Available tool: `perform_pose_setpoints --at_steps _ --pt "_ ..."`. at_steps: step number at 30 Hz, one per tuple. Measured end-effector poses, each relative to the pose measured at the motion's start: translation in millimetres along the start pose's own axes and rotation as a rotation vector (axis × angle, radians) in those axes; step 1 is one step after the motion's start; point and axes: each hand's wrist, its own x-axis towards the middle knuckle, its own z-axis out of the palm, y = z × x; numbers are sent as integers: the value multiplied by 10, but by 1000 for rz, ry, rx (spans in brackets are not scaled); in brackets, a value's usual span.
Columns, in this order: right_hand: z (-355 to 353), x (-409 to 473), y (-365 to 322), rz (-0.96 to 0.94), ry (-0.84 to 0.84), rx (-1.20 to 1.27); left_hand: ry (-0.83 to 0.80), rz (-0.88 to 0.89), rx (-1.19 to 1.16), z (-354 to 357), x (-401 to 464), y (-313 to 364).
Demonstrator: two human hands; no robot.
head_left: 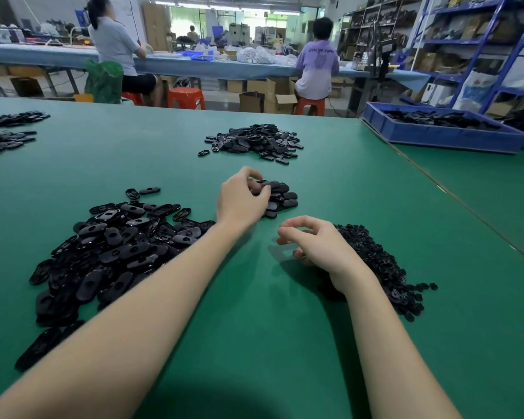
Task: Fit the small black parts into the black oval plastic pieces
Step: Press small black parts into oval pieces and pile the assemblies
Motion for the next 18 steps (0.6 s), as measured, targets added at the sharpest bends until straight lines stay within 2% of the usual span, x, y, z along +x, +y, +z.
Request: perform_pose_setpoints --at_steps 6,13,18 --pt "44 -7 9 -22 -9 -82 -111 73 -106 -231 -704 75" --pt "176 17 -3 -43 10 -515 -301 125 40 -572 -857 38" --pt "164 23 11 -31 13 -495 -380 152 214 -876 -675 -128"
